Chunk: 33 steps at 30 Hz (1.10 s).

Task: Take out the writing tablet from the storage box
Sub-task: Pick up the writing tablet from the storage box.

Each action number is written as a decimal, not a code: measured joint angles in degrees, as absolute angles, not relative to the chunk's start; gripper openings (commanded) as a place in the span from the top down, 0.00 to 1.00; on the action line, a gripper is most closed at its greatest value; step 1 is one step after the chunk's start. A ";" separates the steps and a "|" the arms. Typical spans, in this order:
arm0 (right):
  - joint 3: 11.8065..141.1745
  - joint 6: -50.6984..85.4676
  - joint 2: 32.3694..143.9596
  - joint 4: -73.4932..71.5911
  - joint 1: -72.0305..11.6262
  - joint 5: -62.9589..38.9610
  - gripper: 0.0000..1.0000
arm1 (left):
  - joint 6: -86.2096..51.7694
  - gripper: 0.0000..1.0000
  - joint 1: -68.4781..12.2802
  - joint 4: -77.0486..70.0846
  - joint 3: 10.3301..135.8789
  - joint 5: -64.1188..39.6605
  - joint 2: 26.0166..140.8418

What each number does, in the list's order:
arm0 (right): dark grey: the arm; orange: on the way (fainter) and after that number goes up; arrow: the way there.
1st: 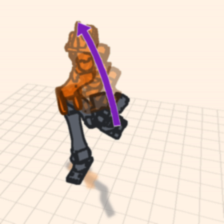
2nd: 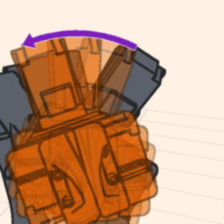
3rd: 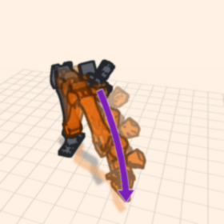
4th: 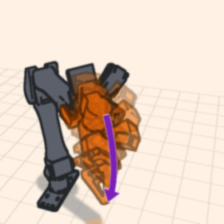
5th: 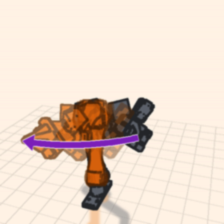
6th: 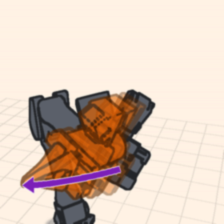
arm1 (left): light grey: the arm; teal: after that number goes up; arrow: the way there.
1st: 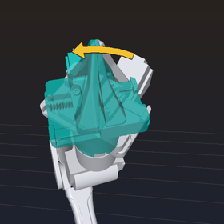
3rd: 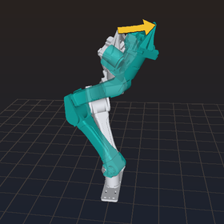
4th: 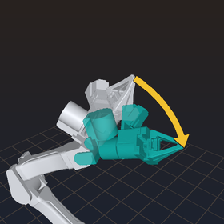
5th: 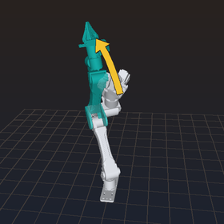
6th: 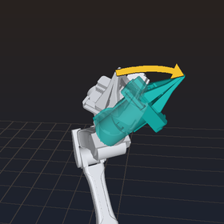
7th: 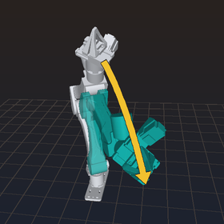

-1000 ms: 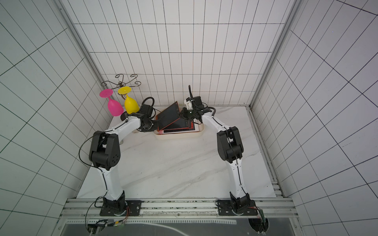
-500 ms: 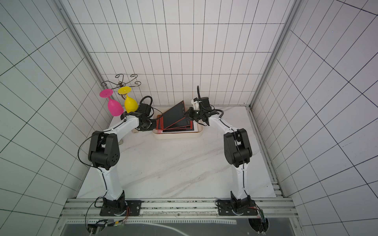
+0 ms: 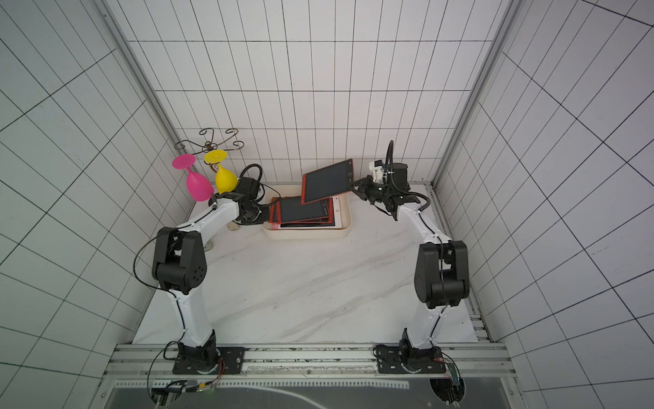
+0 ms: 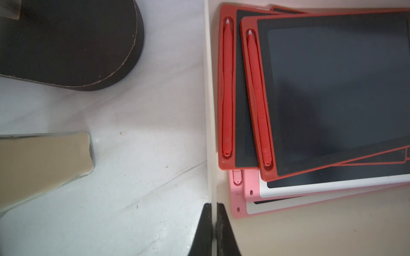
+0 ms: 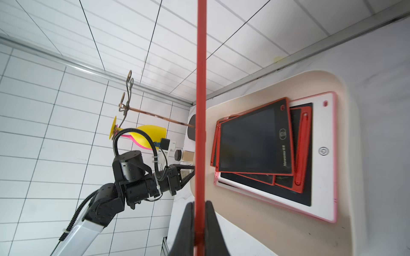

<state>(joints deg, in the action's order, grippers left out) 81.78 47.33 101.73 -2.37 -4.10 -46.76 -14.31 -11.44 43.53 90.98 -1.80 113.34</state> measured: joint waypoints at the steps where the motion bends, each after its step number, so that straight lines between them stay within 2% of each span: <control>1: 81.10 47.48 101.16 -2.46 -2.48 -47.24 1.00 | -14.31 1.00 -11.40 43.55 90.98 -1.83 113.34; 8: 78.43 47.46 99.98 -2.15 5.52 -50.09 1.00 | -14.00 1.00 -11.07 43.55 90.98 -2.13 113.34; 12: 78.67 42.28 100.33 2.28 9.23 -52.73 1.00 | -13.80 1.00 -10.74 43.55 90.98 -2.55 113.34; 22: 87.00 24.10 110.80 21.04 16.62 -54.74 1.00 | -13.23 1.00 -10.20 43.59 91.61 -3.95 113.36; 33: 91.15 16.60 116.31 26.41 20.91 -59.53 1.00 | -12.38 1.00 -10.07 43.77 92.05 -4.58 113.56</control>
<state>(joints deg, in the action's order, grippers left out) 91.15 16.60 116.31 26.41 20.91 -59.53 -12.38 -10.07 43.77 92.05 -4.58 113.56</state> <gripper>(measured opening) 0.075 0.047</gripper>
